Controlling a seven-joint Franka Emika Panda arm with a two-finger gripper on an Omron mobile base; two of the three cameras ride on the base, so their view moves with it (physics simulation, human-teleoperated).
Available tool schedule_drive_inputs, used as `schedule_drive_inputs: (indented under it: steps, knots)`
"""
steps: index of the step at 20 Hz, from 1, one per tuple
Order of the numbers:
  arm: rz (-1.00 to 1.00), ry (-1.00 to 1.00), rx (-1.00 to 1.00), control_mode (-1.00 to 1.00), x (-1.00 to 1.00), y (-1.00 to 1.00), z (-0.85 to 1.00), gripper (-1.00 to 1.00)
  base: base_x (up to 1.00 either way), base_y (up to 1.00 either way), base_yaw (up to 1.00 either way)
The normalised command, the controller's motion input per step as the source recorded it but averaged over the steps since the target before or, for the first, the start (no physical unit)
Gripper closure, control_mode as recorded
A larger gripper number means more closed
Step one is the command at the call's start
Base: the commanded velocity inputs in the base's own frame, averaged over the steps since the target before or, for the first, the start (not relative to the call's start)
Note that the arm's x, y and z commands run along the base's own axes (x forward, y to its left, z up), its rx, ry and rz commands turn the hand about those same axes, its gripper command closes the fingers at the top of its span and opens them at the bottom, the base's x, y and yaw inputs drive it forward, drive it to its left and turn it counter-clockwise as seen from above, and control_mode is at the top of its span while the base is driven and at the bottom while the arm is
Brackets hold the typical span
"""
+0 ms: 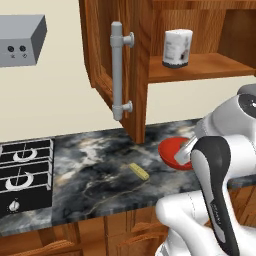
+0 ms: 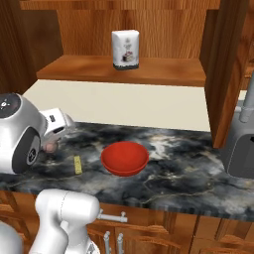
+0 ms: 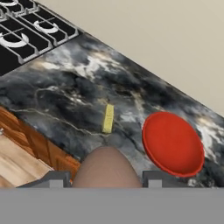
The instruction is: Pick the egg and butter from the fridge and place them by the bowl for mixing.
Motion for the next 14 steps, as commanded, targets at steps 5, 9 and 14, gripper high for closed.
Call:
schedule_drive_inputs:
  steps: [5, 9, 14]
  knots:
    - [0.06, 0.0, -0.03, -1.0, 0.46, 0.04, -0.46, 1.0, 0.0, 0.0, 0.0]
    - [0.08, -0.02, 0.0, -1.0, 0.27, 0.03, -0.59, 1.0, 0.0, 0.0, 0.0]
    - [0.02, 0.0, -0.01, -1.0, 0.45, 0.11, -0.33, 1.0, 0.0, 0.0, 0.0]
